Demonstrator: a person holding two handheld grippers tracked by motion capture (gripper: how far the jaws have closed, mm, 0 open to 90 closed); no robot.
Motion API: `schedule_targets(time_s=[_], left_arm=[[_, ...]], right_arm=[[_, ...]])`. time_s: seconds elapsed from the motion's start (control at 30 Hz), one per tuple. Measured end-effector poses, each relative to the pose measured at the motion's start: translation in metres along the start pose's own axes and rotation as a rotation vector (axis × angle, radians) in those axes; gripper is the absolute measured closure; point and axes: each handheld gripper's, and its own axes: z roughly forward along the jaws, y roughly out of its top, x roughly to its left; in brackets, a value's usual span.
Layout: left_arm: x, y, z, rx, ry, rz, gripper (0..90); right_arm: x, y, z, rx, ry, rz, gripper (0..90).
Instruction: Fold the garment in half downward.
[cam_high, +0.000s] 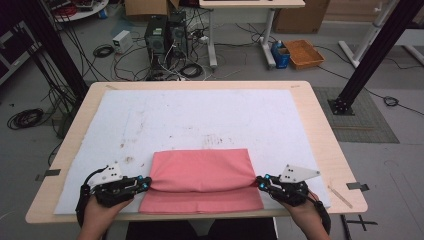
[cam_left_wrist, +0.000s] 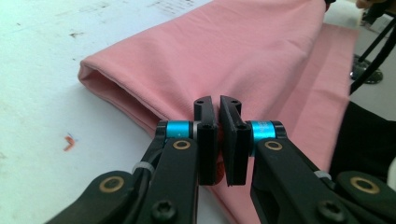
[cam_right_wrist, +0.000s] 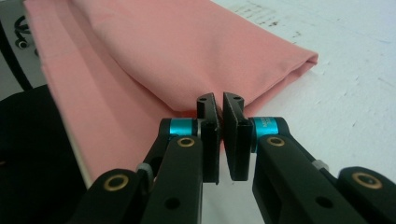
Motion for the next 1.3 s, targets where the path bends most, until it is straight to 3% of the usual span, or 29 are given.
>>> schedule_targets(time_s=[0.27,0.6,0.83,0.87,0.9,1.03,1.13,1.3], left_arm=[[-0.013,-0.008,-0.006,0.012,-0.033,0.02,85.1],[-0.026,-0.019,-0.012,0.035,-0.044,0.028,85.2],[-0.028,-0.023,-0.012,0.044,-0.06,0.026,84.7],[-0.028,-0.023,-0.011,0.042,-0.045,0.022,80.8],[-0.028,-0.023,-0.01,0.044,-0.037,0.018,69.4],[-0.03,-0.018,-0.008,0.04,-0.02,0.03,47.9],[-0.028,-0.014,-0.007,0.028,-0.023,0.046,40.6],[-0.014,-0.002,-0.008,0.006,0.037,0.022,35.7]], right_arm=[[0.022,-0.01,-0.013,0.01,0.01,-0.016,85.9],[0.035,-0.02,-0.02,0.023,-0.009,-0.014,85.9],[0.039,-0.025,-0.026,0.024,0.001,-0.005,83.9],[0.038,-0.026,-0.025,0.024,-0.002,-0.002,78.8],[0.037,-0.027,-0.026,0.021,-0.017,0.01,72.3],[0.031,-0.024,-0.031,-0.023,-0.041,0.046,56.4],[0.024,-0.019,-0.032,-0.037,-0.06,0.056,48.2],[0.008,-0.008,-0.024,-0.007,-0.089,0.051,42.3]])
